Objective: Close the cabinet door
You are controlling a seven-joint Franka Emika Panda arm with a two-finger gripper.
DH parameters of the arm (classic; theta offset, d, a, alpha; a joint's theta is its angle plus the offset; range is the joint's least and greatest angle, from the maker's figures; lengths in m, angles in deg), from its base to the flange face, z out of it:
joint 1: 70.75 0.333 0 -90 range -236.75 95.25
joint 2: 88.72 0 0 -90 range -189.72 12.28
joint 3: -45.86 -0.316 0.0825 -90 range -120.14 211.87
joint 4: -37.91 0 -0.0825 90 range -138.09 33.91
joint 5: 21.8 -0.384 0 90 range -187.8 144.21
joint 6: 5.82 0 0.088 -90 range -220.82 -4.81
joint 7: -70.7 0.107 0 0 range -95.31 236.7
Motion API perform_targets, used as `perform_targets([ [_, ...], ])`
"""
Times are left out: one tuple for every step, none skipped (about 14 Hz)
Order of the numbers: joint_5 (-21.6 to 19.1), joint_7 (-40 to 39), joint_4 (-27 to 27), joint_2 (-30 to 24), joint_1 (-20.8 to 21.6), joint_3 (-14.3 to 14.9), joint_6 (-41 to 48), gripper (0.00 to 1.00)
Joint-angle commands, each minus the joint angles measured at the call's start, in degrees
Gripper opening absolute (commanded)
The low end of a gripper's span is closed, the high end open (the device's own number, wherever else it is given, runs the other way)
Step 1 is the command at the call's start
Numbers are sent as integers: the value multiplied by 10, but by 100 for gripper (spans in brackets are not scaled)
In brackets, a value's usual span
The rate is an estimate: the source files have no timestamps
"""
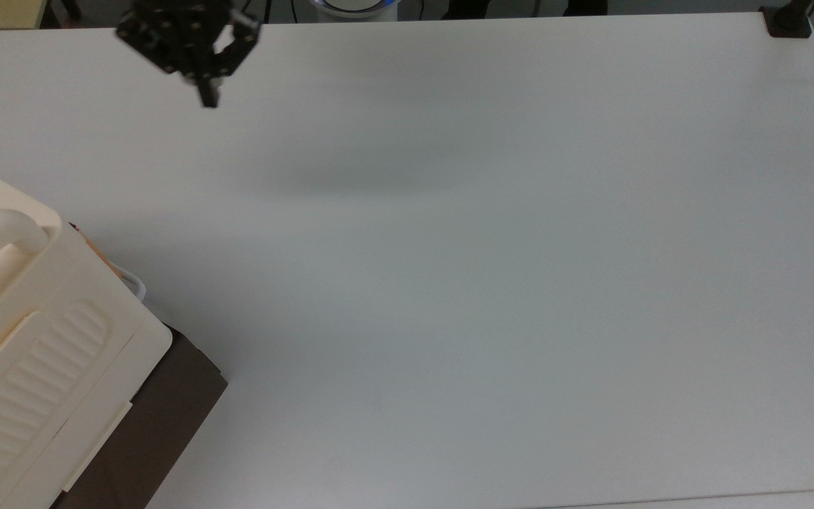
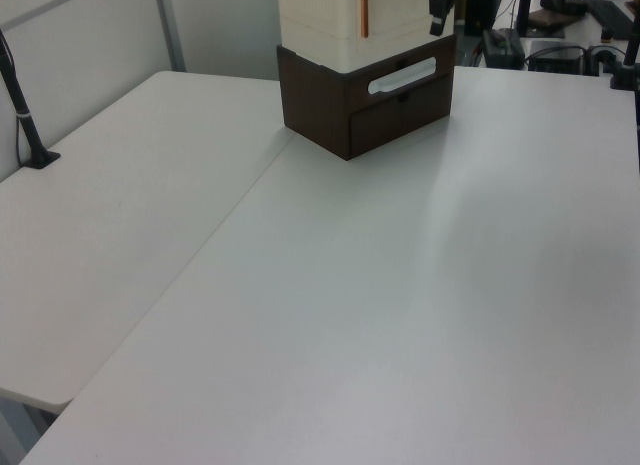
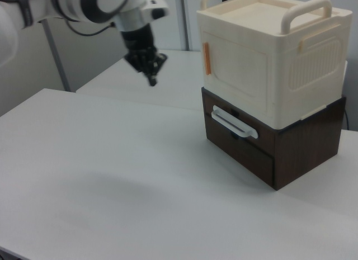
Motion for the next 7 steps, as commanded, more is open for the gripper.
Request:
perform_targets([
  [68,43,-27,-31,72,3,79,1],
  [74,60,-40,-37,84,3,79,1],
  [75,69,-49,-43,94,3,78,1],
  [75,71,-62,-51,106,3,77,1],
  [72,73,-88,-68,117,3,73,2],
  [67,73,-106,-85,122,2,73,4],
  [66,73,-116,-95,122,0,73,11],
])
